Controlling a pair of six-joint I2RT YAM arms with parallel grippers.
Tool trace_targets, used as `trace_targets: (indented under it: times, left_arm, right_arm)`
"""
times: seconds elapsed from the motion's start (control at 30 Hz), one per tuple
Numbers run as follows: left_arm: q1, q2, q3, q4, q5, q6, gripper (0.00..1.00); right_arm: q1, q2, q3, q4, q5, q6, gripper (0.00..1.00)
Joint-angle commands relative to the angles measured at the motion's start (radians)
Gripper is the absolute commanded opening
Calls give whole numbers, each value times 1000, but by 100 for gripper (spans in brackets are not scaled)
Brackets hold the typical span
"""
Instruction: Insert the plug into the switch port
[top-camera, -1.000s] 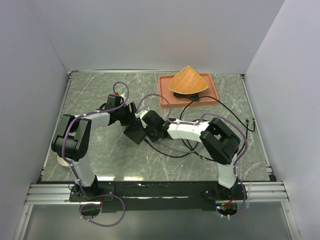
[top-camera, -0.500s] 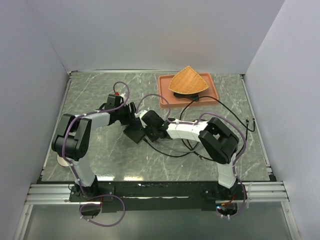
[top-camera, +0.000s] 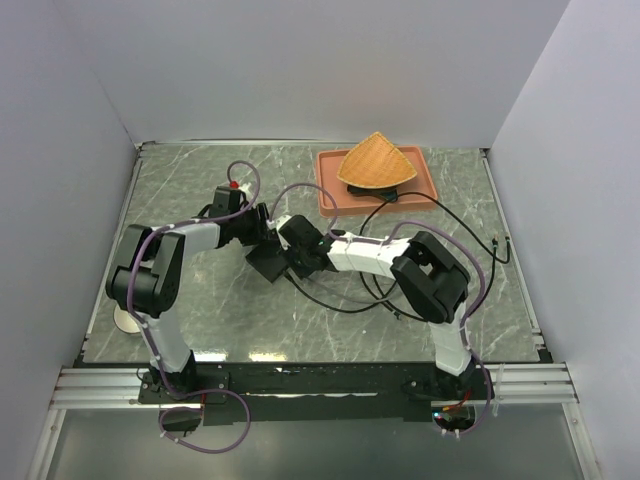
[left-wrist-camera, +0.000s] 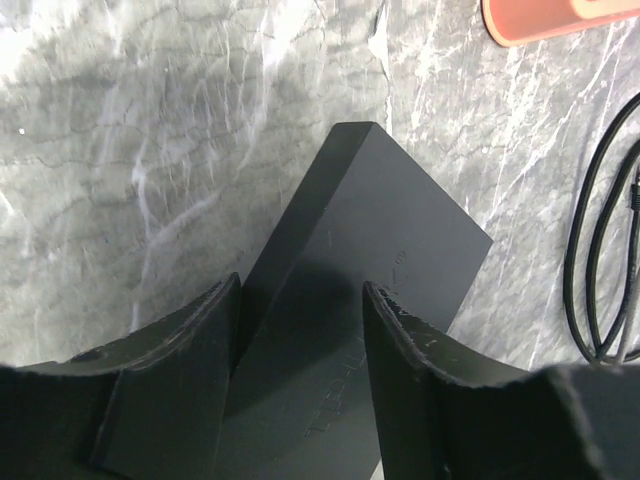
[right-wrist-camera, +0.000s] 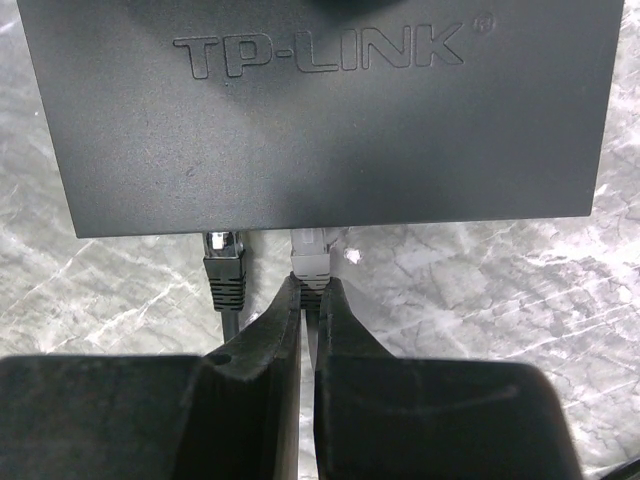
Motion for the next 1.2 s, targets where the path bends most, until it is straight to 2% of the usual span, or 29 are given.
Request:
trace_targets:
  times: [0.0, 0.23, 0.33, 0.53, 0.67, 0.9, 1.0, 1.07, 1.1, 1.17]
  left_arm:
    - [-75, 44, -3, -149, 245, -38, 51]
    - [-81, 53, 3, -158, 261, -30, 48]
    - [-81, 44, 8, -171, 226, -30, 50]
    - [-75, 11, 21, -207, 103, -41, 65]
    - [-56, -28, 14, -212, 22, -62, 76]
    - [-12, -87, -17, -209, -40, -91, 83]
    - [6, -128, -32, -204, -78, -104, 86]
    - [16, -171, -44, -203, -112, -111, 89]
    - [16, -186, -47, -204, -127, -113, 90]
    - [19, -241, -60, -200, -161, -119, 93]
  right_arm:
    - [-20, 24, 127, 362, 33, 33, 0]
    - [-28, 38, 165, 352, 28, 39, 0]
    - [-27, 15, 139, 352, 22, 39, 0]
    - [-27, -48, 52, 317, -5, 39, 1]
    - [-25, -106, -54, 306, -5, 63, 17]
    - [-11, -226, -155, 267, 16, 59, 48]
    - [-11, -281, -186, 233, 59, 59, 73]
    - [-10, -330, -206, 219, 87, 51, 84]
    - [-13, -347, -212, 214, 122, 53, 97]
    - [-17, -393, -227, 195, 146, 51, 99]
